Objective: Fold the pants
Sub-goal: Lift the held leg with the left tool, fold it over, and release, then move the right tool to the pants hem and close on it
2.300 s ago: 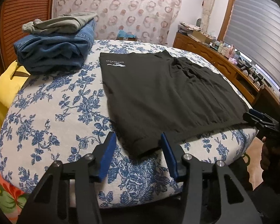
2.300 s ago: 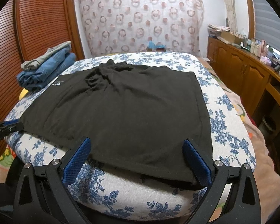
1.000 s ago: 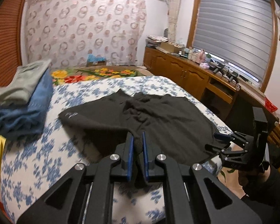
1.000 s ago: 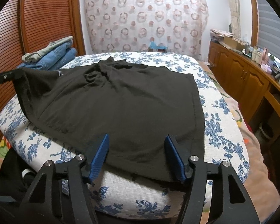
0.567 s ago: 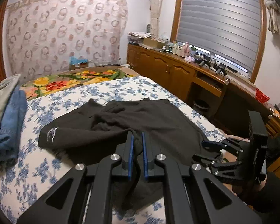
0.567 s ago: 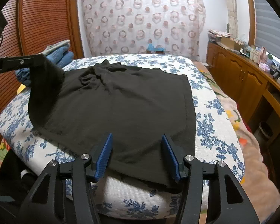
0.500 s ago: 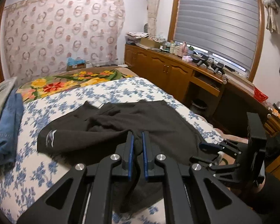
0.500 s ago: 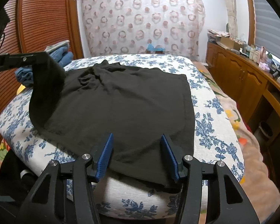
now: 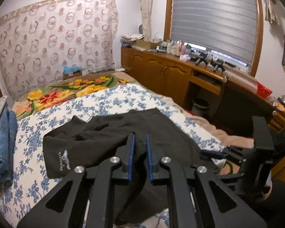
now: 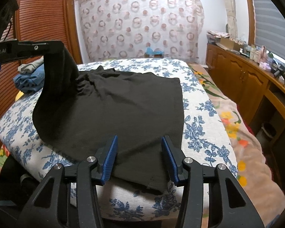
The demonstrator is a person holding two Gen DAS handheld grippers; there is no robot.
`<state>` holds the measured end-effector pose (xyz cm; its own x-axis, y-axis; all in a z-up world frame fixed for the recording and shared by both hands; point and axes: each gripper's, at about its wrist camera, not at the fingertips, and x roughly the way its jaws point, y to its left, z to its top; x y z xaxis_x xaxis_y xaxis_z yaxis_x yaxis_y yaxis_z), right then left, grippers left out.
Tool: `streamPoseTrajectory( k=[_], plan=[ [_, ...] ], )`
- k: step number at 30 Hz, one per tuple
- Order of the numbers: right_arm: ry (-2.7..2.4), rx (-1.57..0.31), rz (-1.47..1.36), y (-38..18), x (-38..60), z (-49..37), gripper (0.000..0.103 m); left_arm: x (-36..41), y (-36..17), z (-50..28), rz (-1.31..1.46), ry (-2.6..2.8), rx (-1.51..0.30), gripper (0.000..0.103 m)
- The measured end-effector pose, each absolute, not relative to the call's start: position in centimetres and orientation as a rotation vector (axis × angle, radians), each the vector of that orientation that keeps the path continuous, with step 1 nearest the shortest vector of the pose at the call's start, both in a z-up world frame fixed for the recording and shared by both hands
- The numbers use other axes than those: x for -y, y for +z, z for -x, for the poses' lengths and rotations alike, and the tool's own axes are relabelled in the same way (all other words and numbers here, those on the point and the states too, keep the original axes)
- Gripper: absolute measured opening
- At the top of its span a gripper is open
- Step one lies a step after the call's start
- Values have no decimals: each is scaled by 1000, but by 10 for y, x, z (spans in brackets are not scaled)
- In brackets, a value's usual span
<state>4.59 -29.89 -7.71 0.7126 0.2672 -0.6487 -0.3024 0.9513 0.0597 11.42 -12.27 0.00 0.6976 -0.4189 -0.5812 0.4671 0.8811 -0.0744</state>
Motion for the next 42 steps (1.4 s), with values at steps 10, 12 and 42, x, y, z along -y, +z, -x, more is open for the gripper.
streamPoseTrajectory(
  k=[10,12,42],
  plan=[
    [314,-719,41,-80,297,-49,48,89,-7,-104,-49,-451,-640,61],
    [318,-718,44,-79,296,-50,48,82,-17,-105,-40,-436,-668,61],
    [538,-784,38,-73,234,-96,27,50,-100,-88,-37,-304,-798,61]
  ],
)
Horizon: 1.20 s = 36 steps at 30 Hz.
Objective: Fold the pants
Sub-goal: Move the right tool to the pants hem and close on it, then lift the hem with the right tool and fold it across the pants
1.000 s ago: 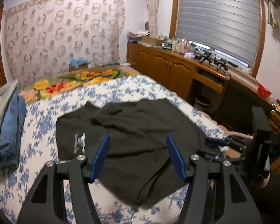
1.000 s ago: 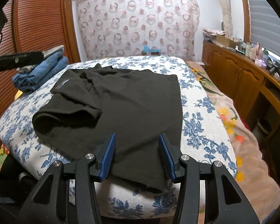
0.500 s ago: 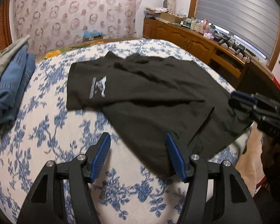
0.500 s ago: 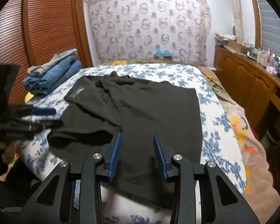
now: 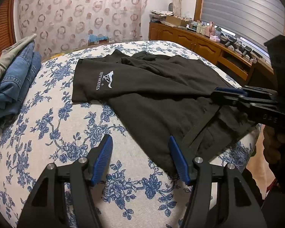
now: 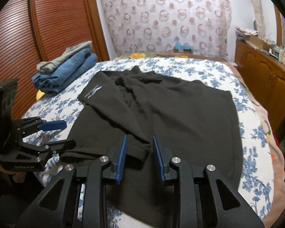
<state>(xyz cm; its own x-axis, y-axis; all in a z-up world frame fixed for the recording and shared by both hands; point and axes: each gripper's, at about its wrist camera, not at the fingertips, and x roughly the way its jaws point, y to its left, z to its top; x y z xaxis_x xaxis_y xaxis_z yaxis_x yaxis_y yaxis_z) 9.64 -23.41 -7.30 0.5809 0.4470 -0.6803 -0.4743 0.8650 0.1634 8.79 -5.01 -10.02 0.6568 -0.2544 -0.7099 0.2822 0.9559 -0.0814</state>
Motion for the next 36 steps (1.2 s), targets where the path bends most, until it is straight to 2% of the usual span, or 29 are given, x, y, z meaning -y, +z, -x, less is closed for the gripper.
streamPoseTrajectory(
  k=[9,16,19,36],
  plan=[
    [559,-843,52,-84,225,-99,27,48,-100,-87,-28,-312,-788,61],
    [597,-837,81,-80,217,-95,6,46,-100,-86,-27,-311,-780,61],
    [596,-809,86,-78,216,-92,3,45,-100,-86,-15,-312,-789,61],
    [527,-541,88,-10,249,-61,2,49,-74,-75,-9,-331,-716,61]
  ],
)
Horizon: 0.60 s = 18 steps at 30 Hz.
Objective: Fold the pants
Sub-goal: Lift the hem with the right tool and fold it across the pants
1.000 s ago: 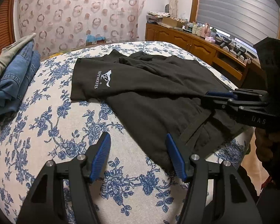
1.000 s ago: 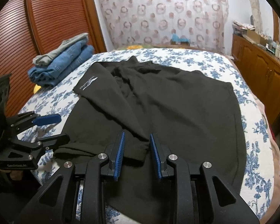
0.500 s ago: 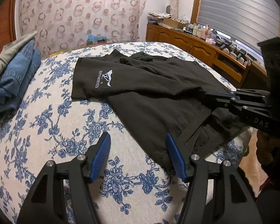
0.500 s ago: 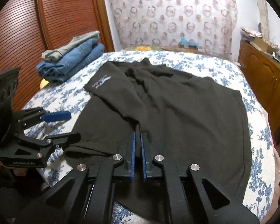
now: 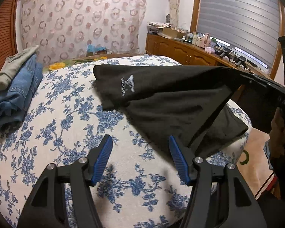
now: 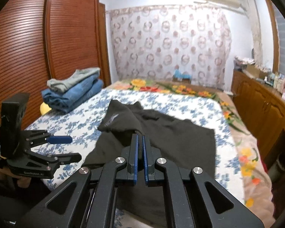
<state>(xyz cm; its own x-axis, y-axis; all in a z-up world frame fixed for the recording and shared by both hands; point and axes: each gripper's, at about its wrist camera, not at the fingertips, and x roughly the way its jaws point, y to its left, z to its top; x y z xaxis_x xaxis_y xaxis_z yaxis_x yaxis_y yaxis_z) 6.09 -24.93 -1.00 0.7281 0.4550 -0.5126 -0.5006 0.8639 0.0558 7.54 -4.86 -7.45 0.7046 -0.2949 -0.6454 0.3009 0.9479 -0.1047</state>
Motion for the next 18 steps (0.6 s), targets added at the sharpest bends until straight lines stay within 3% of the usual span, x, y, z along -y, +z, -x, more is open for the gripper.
streamPoseTrajectory(
  k=[18],
  plan=[
    [406,-555,57,-20,304,-37,2,79,-74,-80,-62,-384,-730,61]
  ],
)
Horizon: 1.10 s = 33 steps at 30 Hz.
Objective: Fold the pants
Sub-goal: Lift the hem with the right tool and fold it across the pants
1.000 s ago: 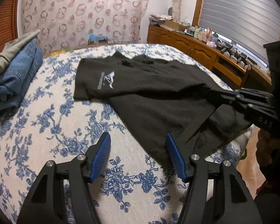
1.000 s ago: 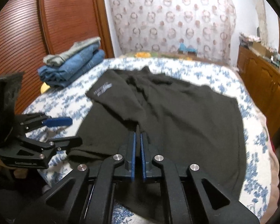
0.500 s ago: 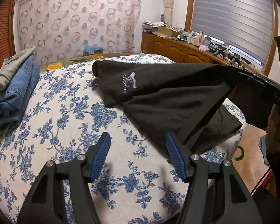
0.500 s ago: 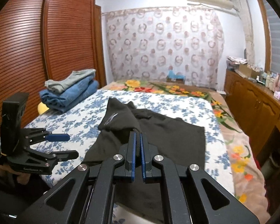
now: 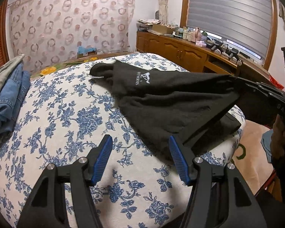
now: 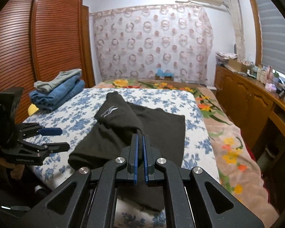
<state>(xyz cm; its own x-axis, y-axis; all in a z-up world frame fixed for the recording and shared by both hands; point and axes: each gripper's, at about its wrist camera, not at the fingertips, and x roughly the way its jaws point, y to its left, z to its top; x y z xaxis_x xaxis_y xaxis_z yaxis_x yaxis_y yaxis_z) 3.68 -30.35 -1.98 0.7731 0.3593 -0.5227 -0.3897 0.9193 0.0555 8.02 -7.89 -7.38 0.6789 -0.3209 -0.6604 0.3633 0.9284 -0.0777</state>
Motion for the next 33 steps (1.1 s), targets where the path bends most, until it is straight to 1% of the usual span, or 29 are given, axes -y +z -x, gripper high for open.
streamPoseTrajectory(
  k=[20,33],
  plan=[
    [341,-697,36,-70,332,-31,2,97,-72,-107,-90,-409,-750,61],
    [332,-725,38,-73,334,-28,2,103,-91,-111,-111,-415,-815,61]
  ],
)
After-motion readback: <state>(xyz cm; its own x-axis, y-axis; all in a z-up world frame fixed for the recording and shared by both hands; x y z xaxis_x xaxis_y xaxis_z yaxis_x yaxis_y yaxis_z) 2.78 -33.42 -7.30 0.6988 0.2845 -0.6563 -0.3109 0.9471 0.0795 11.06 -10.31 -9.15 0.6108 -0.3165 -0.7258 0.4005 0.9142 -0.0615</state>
